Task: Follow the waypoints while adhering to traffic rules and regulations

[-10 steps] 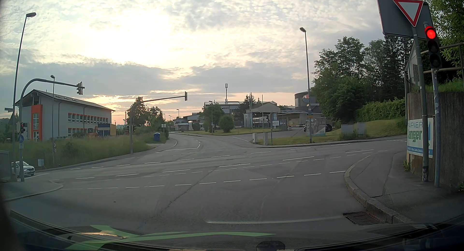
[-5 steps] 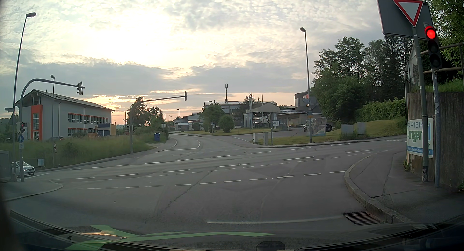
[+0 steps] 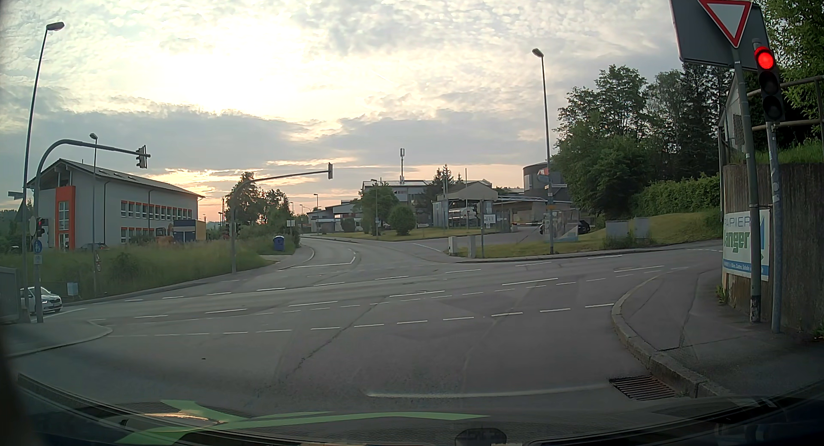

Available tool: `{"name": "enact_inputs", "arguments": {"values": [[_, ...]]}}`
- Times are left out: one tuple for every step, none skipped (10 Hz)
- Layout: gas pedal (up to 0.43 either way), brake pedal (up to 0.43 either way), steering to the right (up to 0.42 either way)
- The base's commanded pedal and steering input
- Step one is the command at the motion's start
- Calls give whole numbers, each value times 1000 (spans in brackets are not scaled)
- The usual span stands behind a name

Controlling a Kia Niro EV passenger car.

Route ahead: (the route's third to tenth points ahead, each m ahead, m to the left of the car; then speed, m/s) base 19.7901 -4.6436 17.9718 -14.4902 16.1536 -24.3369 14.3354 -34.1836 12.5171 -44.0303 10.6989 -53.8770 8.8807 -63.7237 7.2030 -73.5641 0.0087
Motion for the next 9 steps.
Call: {"name": "enact_inputs", "arguments": {"values": [[0, 293, 8], [0, 299, 8], [0, 293, 7], [0, 293, 7], [0, 293, 8], [0, 299, 8], [0, 293, 7], [0, 293, 7], [0, 293, 7]]}}
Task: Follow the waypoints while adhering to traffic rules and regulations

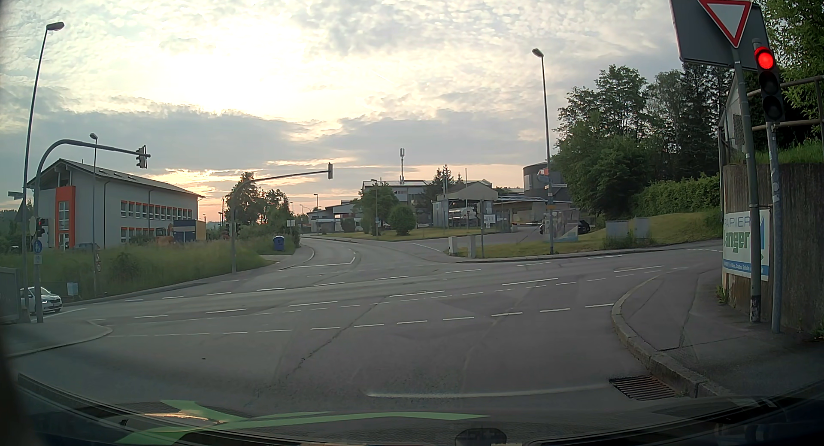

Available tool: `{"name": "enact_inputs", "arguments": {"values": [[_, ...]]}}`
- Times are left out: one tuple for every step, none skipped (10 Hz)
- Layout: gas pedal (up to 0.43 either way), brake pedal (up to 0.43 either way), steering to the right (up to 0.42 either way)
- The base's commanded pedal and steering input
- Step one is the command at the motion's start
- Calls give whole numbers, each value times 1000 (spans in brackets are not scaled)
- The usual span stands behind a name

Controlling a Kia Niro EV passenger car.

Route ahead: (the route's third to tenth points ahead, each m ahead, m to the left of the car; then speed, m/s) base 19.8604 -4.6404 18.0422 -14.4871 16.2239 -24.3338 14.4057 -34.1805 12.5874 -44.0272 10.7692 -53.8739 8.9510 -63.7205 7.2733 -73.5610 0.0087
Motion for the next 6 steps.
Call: {"name": "enact_inputs", "arguments": {"values": [[0, 293, 7], [0, 293, 7], [0, 293, 6], [0, 293, 6], [0, 293, 6], [0, 293, 6]]}}
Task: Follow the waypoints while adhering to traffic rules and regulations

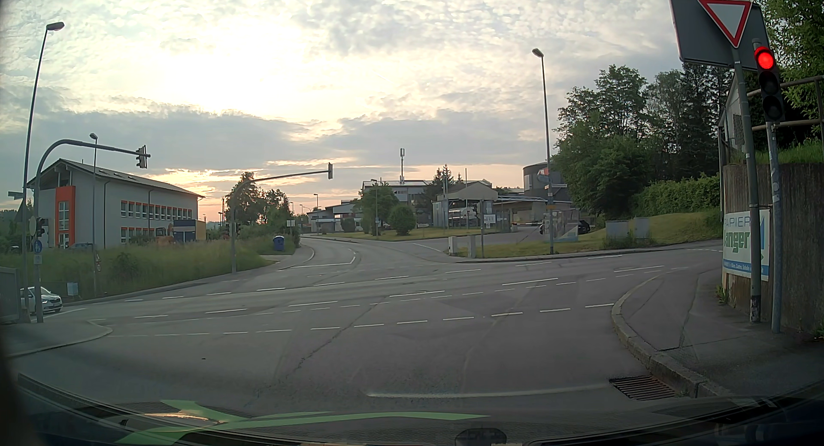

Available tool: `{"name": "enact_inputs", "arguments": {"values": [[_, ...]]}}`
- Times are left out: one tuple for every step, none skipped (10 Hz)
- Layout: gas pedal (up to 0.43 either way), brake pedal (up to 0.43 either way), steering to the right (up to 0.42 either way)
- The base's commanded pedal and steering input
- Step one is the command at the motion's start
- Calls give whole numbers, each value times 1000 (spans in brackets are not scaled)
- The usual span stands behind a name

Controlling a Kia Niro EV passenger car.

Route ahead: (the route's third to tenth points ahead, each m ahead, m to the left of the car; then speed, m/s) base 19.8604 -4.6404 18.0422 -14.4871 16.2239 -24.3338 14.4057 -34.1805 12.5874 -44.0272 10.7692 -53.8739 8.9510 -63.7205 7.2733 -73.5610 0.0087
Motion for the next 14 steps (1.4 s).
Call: {"name": "enact_inputs", "arguments": {"values": [[0, 293, 6], [0, 293, 6], [0, 299, 5], [0, 299, 4], [0, 299, 4], [0, 299, 3], [0, 299, 3], [0, 299, 3], [0, 299, 3], [0, 299, 3], [0, 299, 3], [0, 299, 3], [0, 299, 3], [0, 299, 3]]}}
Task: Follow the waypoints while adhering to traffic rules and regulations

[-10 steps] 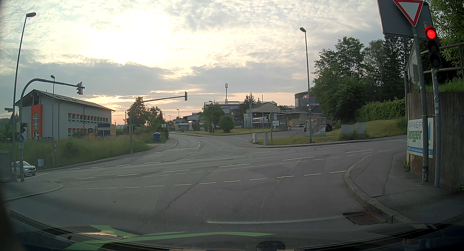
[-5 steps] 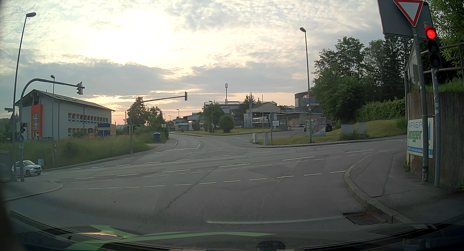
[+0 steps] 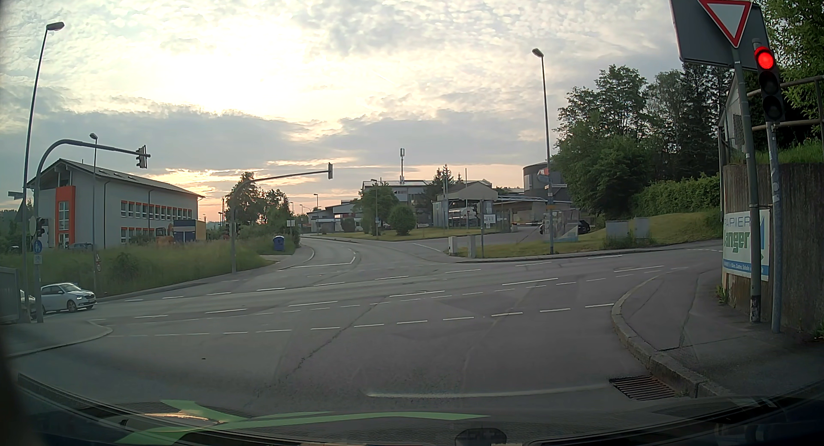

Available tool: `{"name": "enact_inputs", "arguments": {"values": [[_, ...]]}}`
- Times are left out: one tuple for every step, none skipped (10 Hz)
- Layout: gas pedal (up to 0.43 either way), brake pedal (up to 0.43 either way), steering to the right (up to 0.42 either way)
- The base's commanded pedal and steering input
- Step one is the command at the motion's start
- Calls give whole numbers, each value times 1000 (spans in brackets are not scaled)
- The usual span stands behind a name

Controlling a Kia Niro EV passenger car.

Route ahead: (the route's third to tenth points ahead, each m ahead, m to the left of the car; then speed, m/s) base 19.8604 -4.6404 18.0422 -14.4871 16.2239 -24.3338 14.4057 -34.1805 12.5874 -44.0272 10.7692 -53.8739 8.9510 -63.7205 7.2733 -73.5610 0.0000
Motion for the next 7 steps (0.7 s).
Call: {"name": "enact_inputs", "arguments": {"values": [[0, 293, 3], [0, 293, 4], [0, 299, 4], [0, 293, 4], [0, 293, 4], [0, 299, 4], [0, 293, 4]]}}
